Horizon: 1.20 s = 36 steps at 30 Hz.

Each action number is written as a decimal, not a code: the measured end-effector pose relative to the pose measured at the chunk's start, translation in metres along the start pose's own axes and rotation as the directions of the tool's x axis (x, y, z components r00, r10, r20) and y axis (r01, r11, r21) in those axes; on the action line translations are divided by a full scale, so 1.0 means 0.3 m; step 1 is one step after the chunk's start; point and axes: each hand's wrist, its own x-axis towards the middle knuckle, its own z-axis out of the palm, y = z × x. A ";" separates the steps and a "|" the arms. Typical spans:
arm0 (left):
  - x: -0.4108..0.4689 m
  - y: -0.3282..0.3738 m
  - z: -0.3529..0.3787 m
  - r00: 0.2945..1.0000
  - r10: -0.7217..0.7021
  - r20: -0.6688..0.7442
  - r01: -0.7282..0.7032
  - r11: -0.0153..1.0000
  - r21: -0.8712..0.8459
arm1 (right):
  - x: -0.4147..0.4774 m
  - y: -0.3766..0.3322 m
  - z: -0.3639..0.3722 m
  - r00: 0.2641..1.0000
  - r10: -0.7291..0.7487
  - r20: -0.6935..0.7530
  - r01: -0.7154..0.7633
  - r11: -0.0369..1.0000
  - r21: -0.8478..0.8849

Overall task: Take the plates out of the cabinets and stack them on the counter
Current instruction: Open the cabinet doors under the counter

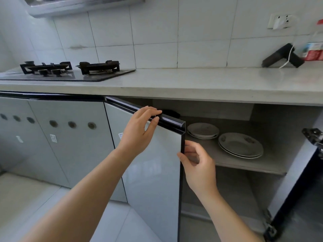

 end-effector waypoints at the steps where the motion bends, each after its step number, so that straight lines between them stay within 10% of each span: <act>1: -0.007 -0.006 -0.007 1.000 0.009 0.000 -0.009 1.000 -0.004 | -0.008 -0.005 0.007 1.000 0.000 0.002 0.000 1.000 -0.012; 22: -0.158 -0.080 -0.181 0.999 -0.010 -0.036 0.001 0.971 -0.239 | -0.160 -0.115 0.129 0.986 0.050 0.158 -0.064 0.994 0.083; 36: -0.210 0.044 -0.253 0.990 0.112 0.087 -0.107 0.993 -0.060 | -0.186 -0.124 0.165 0.976 0.065 0.208 -0.090 0.990 0.113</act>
